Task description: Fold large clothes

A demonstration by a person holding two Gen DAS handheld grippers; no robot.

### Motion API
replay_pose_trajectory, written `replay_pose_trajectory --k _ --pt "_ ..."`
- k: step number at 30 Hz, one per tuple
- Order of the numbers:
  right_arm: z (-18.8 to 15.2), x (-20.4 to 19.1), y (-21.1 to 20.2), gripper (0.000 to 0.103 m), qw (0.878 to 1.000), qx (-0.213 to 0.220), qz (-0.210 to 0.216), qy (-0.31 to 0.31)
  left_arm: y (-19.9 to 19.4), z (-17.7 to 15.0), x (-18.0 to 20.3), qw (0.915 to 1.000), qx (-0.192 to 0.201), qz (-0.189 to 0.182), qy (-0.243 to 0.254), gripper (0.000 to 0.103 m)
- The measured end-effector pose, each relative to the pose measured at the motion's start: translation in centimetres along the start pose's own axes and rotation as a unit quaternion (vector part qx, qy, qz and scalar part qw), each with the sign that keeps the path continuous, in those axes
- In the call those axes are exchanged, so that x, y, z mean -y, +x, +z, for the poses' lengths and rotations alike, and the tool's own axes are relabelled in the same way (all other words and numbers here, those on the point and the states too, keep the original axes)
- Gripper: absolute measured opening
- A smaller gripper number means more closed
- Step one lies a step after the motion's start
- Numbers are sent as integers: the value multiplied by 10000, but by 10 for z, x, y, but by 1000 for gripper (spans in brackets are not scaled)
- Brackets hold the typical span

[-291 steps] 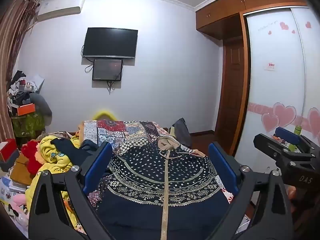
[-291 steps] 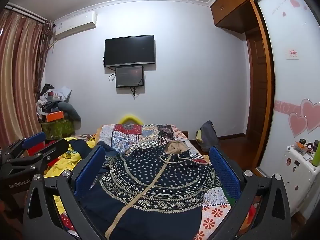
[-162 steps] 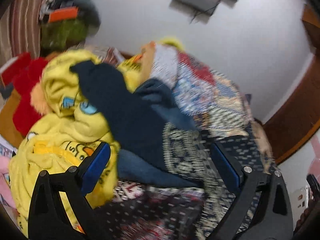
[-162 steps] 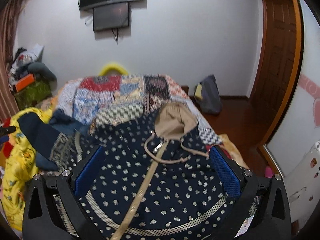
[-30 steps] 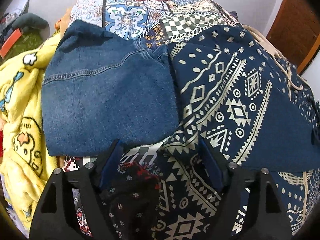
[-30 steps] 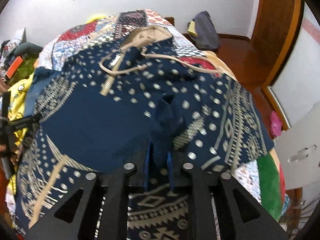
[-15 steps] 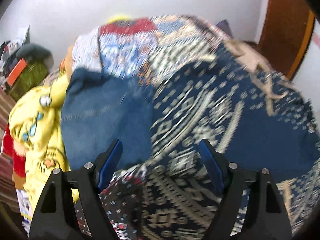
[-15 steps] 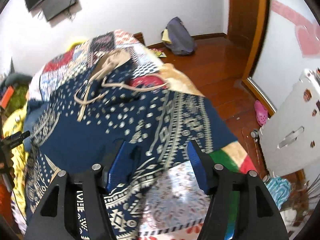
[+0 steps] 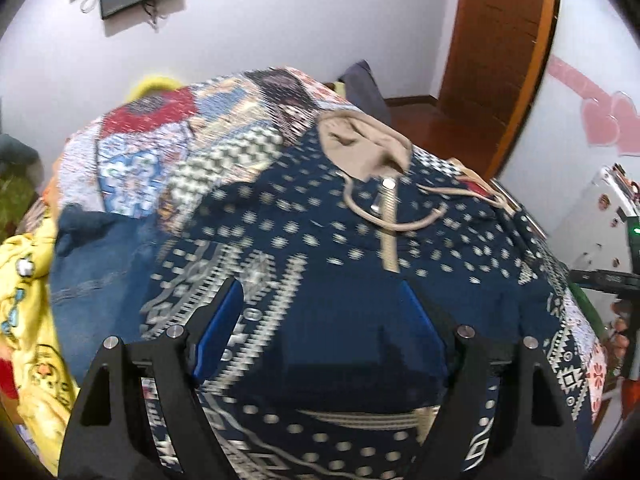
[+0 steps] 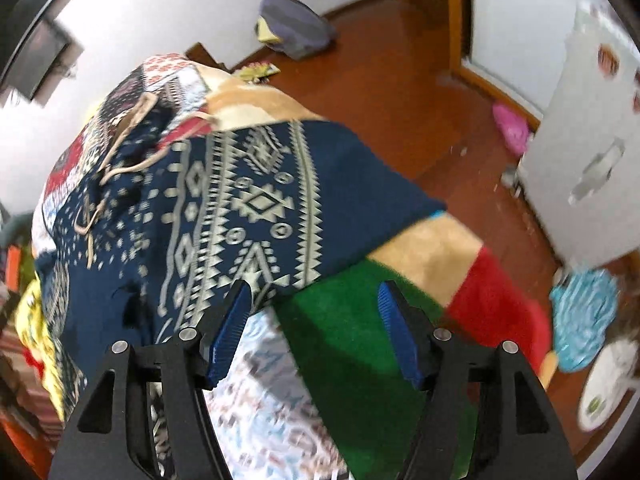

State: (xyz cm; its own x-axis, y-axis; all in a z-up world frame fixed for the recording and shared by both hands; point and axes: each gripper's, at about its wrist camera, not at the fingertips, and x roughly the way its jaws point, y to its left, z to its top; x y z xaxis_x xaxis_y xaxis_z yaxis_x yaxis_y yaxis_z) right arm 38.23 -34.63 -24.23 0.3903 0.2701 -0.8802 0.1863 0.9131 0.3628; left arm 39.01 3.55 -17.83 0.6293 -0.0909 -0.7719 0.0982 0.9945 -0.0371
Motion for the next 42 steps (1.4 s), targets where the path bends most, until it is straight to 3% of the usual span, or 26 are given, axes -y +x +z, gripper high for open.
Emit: replay_pose_trajectory --k 5,11,13,17,24,32,37,42 --pt "13 4 14 65 9994 71 270 223 15 -6 13 9998 -165 -75 70 79" --pt "31 5 30 62 9983 226 228 477 27 -13 15 9994 -336 -32 62 79" --pt "33 0 30 53 9984 361 117 414 28 -14 14 9993 -377 -29 26 79" --pt "34 -17 18 9 9976 617 -302 -24 26 -15 9 9993 -381 -35 -44 79" --pt "23 -60 -57 7 9834 1598 -237 -823 12 -16 3 9995 -273 -84 -135 79" --pt "2 -138 -137 7 9563 2393 443 -1621 -19 -18 2 9998 15 -146 -96 79" --pt "-22 -186 -127 7 9490 2156 642 -2211 -40 -20 1 9997 206 -99 63 79" --pt "-44 -205 -71 7 9583 1303 750 -2432 -55 -27 0 9995 252 -162 100 79"
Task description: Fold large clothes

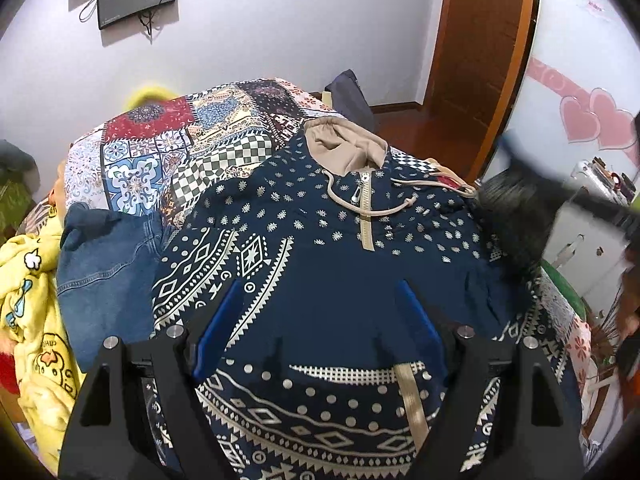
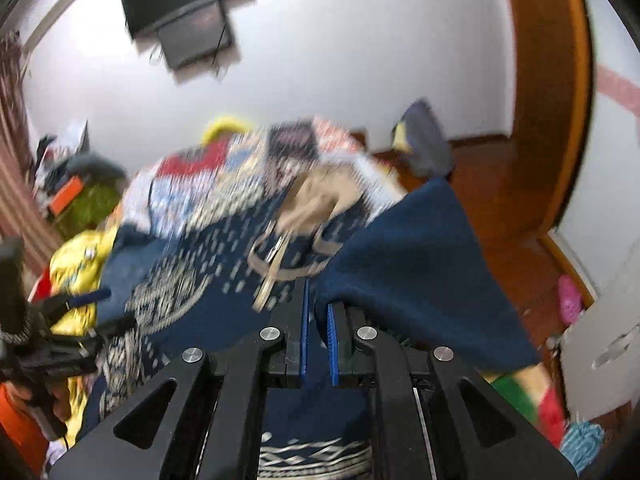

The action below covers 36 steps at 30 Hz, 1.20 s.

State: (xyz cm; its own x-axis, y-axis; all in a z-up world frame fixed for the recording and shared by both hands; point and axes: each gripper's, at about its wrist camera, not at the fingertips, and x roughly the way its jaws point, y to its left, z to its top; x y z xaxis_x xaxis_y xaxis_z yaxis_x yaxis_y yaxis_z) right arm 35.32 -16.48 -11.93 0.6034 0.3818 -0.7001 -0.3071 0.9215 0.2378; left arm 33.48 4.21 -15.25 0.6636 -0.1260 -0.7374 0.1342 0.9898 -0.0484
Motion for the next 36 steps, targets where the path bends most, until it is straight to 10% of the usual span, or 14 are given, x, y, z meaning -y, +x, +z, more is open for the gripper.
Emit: replay_pose_trajectory --k 13,25,36 --pt "-44 -2 53 21 9902 -1387 124 115 -3 -4 22 9994 -159 -245 207 79" --pt "-26 52 -50 51 9983 -112 -494 290 -4 34 102 9935 130 -648 930 79" --pt "-39 116 -87 59 9792 294 -1943 507 48 59 224 9712 -402 -1614 1706 79"
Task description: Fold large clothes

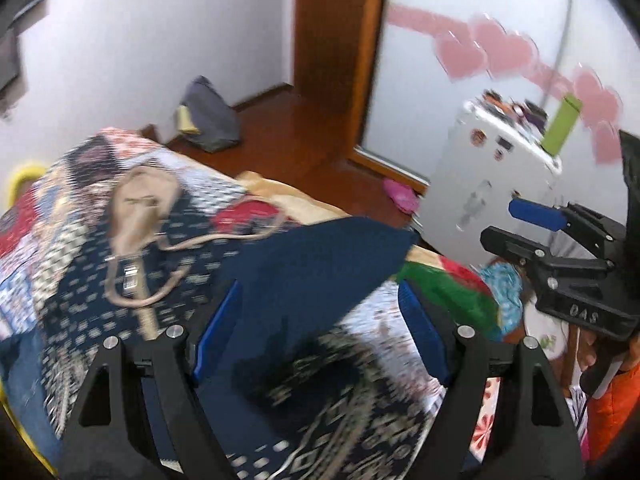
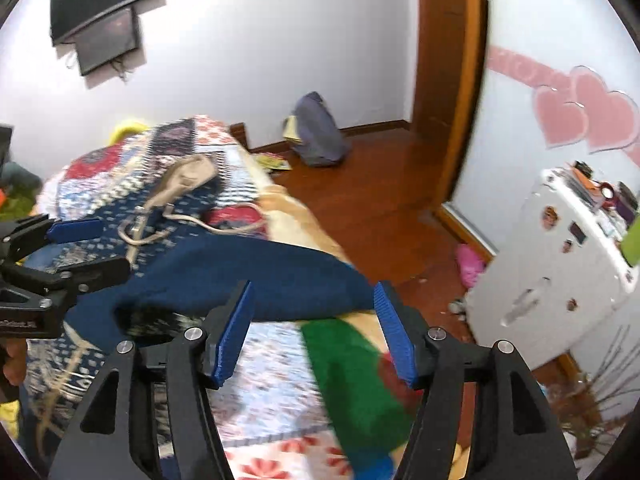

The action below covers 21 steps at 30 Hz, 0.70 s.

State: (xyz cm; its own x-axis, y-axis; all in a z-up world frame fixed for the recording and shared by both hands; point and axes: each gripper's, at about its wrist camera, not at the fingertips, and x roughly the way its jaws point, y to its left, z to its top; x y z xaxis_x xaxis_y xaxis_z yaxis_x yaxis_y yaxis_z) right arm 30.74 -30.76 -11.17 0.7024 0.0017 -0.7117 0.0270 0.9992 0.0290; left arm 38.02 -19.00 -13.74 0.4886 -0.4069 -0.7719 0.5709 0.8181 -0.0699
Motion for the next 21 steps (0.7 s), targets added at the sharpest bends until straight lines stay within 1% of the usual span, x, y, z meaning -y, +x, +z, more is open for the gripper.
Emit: replay_pose_trajectory --k 3,5,7,9,10,11,12,13,14,15,16,17,19,21 --pt "-9 9 15 59 9996 -220 -24 161 41 5 28 9987 -365 -186 293 79" --pt "-13 14 24 60 9991 -350 -19 242 66 4 41 9970 -575 -207 473 79" --pt "-18 18 32 60 9984 -463 -16 319 90 -1 51 9946 -794 -148 649 79" --pt "-23 20 37 60 9977 -563 11 387 117 -7 59 9910 -1026 44 858 78" --pt "-27 26 36 60 9973 -595 23 418 128 -10 60 9895 -1102 140 929 76" --pt "-30 31 34 60 9970 -628 28 447 135 -14 60 9882 -1169 203 965 70" --pt "-33 33 35 60 9967 -660 37 475 145 -17 59 9870 -1250 272 976 67" --pt "-34 35 37 60 9963 -688 45 503 149 -18 56 9867 -1271 302 962 65" --pt "-35 36 38 60 9961 -709 48 522 151 -19 54 9883 -1200 270 906 62" --pt "-36 37 39 60 9956 -747 56 557 151 -18 51 9901 -1083 260 854 58" --pt "-36 37 40 60 9954 -762 67 576 150 -15 50 9907 -1039 294 824 44" --pt "-36 37 40 60 9952 -769 86 598 150 -13 48 9911 -1027 304 793 27" --pt "-35 37 39 60 9950 -772 110 619 145 -7 44 9923 -997 273 678 9" --pt "-33 35 37 60 9952 -737 140 625 133 0 40 9946 -811 250 598 8"
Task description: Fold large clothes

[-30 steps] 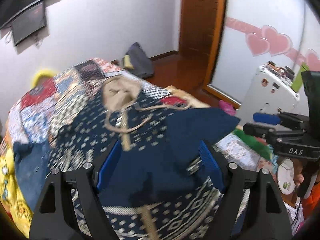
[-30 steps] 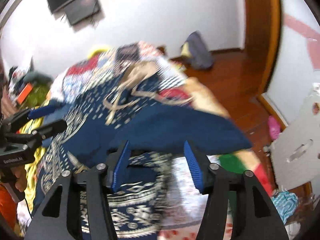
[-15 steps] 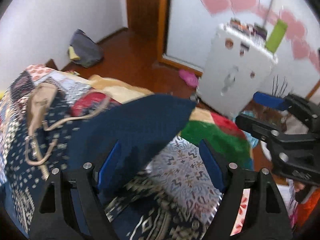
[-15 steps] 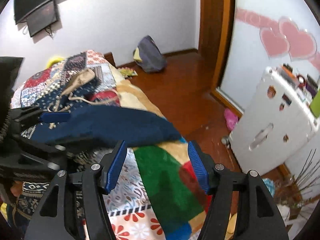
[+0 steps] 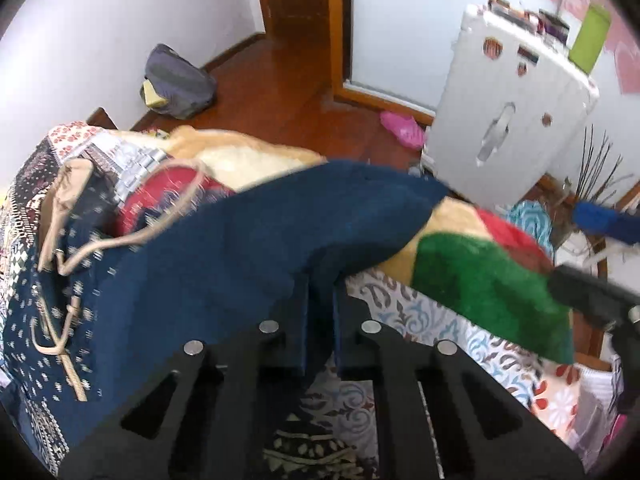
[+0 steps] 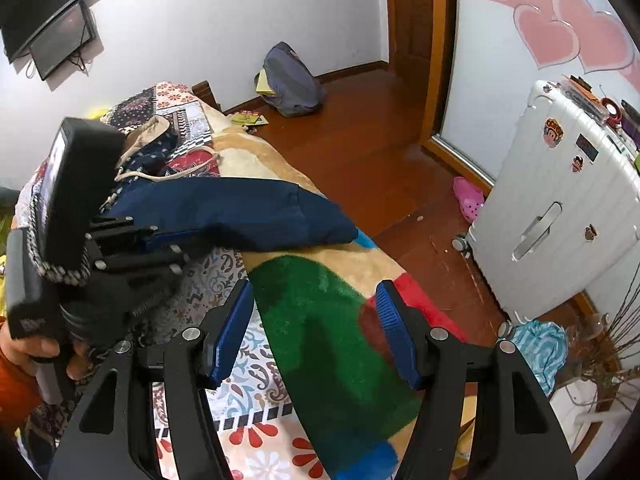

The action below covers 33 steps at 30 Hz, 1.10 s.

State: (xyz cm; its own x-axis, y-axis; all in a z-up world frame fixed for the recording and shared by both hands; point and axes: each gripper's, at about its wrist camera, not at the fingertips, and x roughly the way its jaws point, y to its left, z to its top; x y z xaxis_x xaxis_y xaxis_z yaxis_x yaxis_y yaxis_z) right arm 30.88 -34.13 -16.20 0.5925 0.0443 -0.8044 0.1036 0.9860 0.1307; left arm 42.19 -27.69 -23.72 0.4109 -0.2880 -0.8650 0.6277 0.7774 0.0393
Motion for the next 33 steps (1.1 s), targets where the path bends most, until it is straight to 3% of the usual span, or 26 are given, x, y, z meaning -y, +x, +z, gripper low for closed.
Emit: replay_pose_trajectory --k 8,12,15,19,21,28,33 --pt "8 -18 -13 60 9996 162 131 -171 -102 7 -48 9919 1127 -128 -575 6" --pt "15 -38 -14 60 9988 207 274 -361 -159 -9 -92 9823 1588 -31 -995 6" --pt "18 -57 -12 60 9974 200 362 -586 -182 -33 -127 9760 1687 69 -1374 6" --pt "19 -92 -3 60 9929 125 508 -1069 -186 -74 -166 9712 1500 374 -1811 6" --pt "18 -107 4 60 9897 40 571 -1315 -177 -103 -186 9697 1227 583 -2032 6" --pt "8 -149 47 60 9741 -692 967 -1922 -134 -179 -212 9665 347 1493 -2060 6" --pt "7 -160 72 60 9690 -1038 761 -2109 -113 -210 -225 9626 -121 1510 -2247 6"
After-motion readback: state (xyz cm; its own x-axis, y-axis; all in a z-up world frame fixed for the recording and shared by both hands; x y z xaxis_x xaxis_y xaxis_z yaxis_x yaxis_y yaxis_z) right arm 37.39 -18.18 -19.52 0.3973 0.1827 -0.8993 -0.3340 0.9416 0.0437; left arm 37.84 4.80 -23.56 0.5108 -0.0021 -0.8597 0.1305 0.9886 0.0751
